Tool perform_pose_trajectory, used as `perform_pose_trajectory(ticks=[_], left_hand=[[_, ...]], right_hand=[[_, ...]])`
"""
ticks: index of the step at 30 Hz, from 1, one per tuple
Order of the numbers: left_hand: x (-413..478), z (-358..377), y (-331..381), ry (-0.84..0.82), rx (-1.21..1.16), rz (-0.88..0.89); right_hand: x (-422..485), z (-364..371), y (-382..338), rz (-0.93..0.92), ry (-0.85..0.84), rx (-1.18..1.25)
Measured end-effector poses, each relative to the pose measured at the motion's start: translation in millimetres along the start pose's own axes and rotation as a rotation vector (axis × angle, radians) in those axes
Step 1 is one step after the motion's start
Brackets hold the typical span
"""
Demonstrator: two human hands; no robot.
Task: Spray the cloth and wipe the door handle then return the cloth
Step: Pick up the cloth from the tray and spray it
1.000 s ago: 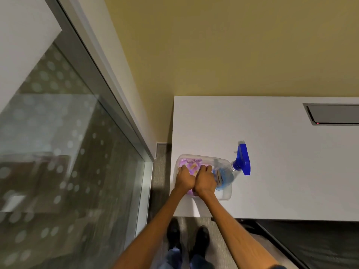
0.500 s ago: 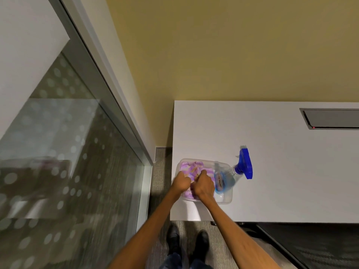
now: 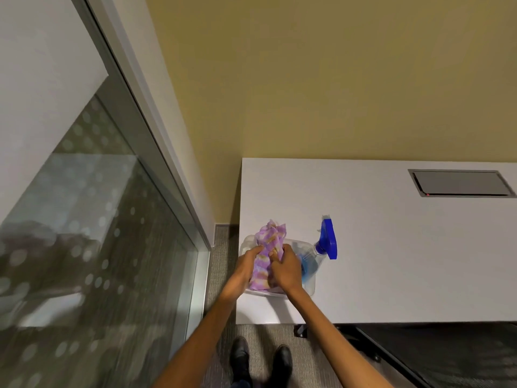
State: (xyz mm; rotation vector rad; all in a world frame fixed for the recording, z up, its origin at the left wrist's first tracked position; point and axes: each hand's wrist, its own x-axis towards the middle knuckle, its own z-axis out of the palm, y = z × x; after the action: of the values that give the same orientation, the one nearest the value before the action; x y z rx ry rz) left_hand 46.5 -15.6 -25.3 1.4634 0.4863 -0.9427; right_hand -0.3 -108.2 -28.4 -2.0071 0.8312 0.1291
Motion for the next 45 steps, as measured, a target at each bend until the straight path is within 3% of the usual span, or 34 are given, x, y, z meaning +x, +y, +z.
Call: perform_pose_trajectory(ticks=[4,10,15,18,22,28,36,42,45], left_hand=[[-7.1,1.0,11.1,-0.015,-0.12,-0.008],[-4.9,-12.9,5.9,-0.079,-0.309,-0.059],[-16.3,-14.4,6.3,-0.19,-0.53,0.083],[-21.2,-19.6,9.8,-0.234,-0.593,0.156],[-16.6,-33.8,8.3,-0.306,-0.614,0.178],[-16.7,-37.0,3.9,-0.185,-0.573,0.174],[-12.1,-34.0,-15.1,-0.222,-0.561,0.118],[-5.5,-41.3,-22.9,-0.246,-0.657,0.12],[-4.8,-40.2,-17.8,-0.209,-0.599,0.14]], right_hand=[[-6.4,-6.4,-10.6,-0.035,-0.013,0.13],[-25.1,-25.4,-38.3,-0.081,-0.174,0.363],[-44.3,-38.2,-65.4,-0.036,-0.311,0.673],[-44.1,-40.8,-70.2,-0.007,-0.356,0.742],[-37.8,-42.7,-60.6,-0.03,-0.257,0.604],[-38.2,-35.9,-40.4,-0.068,-0.114,0.442],[-55.8,-47.6,-14.0,-0.098,-0.015,0.308],[-60.9,-87.6,37.4,-0.017,0.282,0.236],[-45.8,-101.9,45.8,-0.066,0.354,0.206]])
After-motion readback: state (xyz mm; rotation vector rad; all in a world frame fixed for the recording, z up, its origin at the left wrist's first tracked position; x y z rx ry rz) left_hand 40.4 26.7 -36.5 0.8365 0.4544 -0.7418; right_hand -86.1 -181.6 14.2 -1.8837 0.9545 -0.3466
